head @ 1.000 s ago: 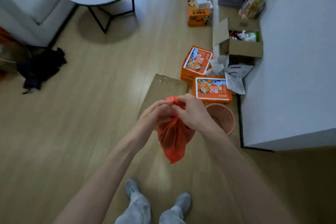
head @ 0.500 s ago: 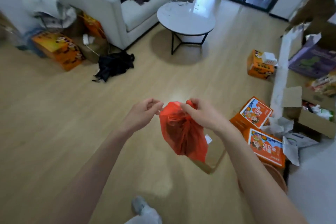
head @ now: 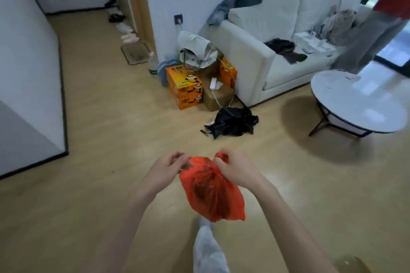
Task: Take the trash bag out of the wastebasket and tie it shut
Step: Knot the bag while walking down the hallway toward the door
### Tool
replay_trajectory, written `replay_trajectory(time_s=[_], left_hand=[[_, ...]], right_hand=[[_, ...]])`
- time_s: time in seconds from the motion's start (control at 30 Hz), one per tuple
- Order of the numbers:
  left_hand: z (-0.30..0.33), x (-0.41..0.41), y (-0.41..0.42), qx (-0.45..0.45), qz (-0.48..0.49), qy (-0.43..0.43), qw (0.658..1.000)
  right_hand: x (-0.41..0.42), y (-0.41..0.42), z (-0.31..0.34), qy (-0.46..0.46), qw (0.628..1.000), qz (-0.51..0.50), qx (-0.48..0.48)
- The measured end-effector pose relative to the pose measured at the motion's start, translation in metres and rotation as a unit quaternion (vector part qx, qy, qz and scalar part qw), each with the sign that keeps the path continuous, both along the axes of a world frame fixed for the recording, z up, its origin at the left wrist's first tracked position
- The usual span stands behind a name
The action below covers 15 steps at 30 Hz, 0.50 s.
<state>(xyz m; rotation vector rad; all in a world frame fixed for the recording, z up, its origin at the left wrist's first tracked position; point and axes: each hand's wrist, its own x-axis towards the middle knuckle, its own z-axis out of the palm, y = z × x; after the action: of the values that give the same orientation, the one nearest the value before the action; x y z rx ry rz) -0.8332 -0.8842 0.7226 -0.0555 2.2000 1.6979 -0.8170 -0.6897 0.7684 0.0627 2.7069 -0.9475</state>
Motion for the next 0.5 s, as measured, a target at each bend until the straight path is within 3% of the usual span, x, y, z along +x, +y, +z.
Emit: replay_trajectory(time_s=[0.37,0.5], left_hand=[[-0.004,-0.277,-0.201,0.002,0.238,-0.027,0.971],[-0.025,-0.393,-0.283,0.031,0.304,-0.031,0.952]], right_hand=[[-0.372,-0.209,-0.026,-0.046,0.973,0.225,0.0],[-0.503,-0.296,-0.04,-0.023,0.969,0.245,0.015]])
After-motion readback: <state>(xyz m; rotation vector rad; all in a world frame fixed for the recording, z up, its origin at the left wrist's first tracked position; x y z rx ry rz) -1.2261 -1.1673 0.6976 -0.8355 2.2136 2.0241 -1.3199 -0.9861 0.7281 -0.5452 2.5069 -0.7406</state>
